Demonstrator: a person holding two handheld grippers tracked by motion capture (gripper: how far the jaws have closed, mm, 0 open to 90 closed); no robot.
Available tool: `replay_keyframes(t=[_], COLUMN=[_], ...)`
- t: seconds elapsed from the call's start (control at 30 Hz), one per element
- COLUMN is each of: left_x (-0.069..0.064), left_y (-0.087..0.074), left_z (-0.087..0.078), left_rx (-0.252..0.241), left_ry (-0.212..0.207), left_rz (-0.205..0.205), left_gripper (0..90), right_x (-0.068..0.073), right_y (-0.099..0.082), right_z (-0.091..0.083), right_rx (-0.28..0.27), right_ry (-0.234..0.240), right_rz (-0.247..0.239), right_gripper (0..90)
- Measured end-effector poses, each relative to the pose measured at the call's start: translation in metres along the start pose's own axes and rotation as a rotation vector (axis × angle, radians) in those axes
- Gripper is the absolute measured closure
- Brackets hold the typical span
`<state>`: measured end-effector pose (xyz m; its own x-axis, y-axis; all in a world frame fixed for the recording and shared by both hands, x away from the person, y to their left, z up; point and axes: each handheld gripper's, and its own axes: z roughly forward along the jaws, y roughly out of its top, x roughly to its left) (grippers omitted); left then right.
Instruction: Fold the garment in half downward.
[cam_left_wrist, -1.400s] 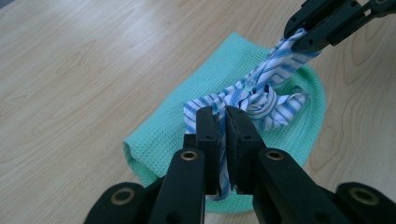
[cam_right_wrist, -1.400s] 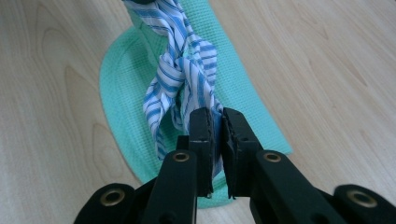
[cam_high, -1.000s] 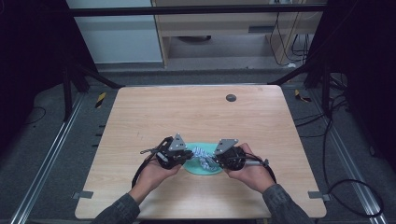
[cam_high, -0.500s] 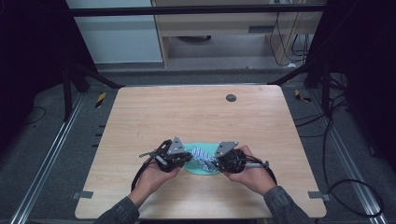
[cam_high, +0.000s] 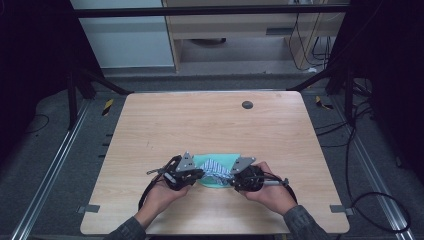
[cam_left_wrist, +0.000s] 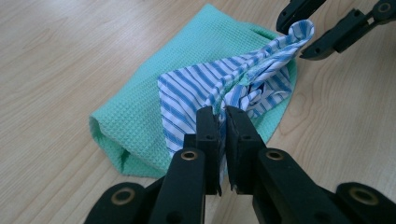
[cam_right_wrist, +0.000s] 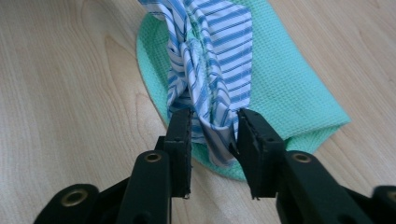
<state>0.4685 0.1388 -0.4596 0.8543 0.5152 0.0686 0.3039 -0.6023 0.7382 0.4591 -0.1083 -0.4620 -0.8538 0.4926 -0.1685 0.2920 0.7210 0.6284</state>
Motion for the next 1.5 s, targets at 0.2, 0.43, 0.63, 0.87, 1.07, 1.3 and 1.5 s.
replay_keyframes(t=[0.2, 0.43, 0.63, 0.87, 1.07, 1.3, 1.5], left_x=[-0.004, -0.006, -0.009, -0.011, -0.013, -0.022, -0.025], left_y=[-0.001, -0.004, -0.014, -0.019, -0.024, -0.036, -0.037], left_z=[0.000, -0.001, -0.004, -0.001, -0.003, 0.002, 0.004], left_rx=[-0.010, -0.030, -0.050, -0.045, -0.038, 0.030, 0.060], left_ry=[-0.005, 0.007, 0.030, -0.005, -0.019, -0.060, -0.060], left_rz=[0.011, 0.010, 0.001, 0.019, 0.040, 0.092, 0.107], left_gripper=[84.4, 69.9, 49.6, 65.3, 84.6, 86.2, 86.5], right_x=[0.003, 0.003, 0.002, 0.005, 0.011, 0.020, 0.024], right_y=[0.002, 0.002, 0.001, -0.001, -0.008, -0.018, -0.021], right_z=[-0.002, -0.002, -0.007, -0.008, -0.006, -0.003, -0.001], right_rx=[-0.012, -0.006, -0.011, -0.016, -0.021, 0.006, 0.026], right_ry=[-0.001, 0.007, 0.006, 0.003, 0.015, 0.051, 0.062], right_rz=[0.000, -0.021, -0.023, -0.028, -0.033, -0.064, -0.095], right_gripper=[65.7, 82.5, 83.6, 82.1, 85.5, 87.2, 87.5])
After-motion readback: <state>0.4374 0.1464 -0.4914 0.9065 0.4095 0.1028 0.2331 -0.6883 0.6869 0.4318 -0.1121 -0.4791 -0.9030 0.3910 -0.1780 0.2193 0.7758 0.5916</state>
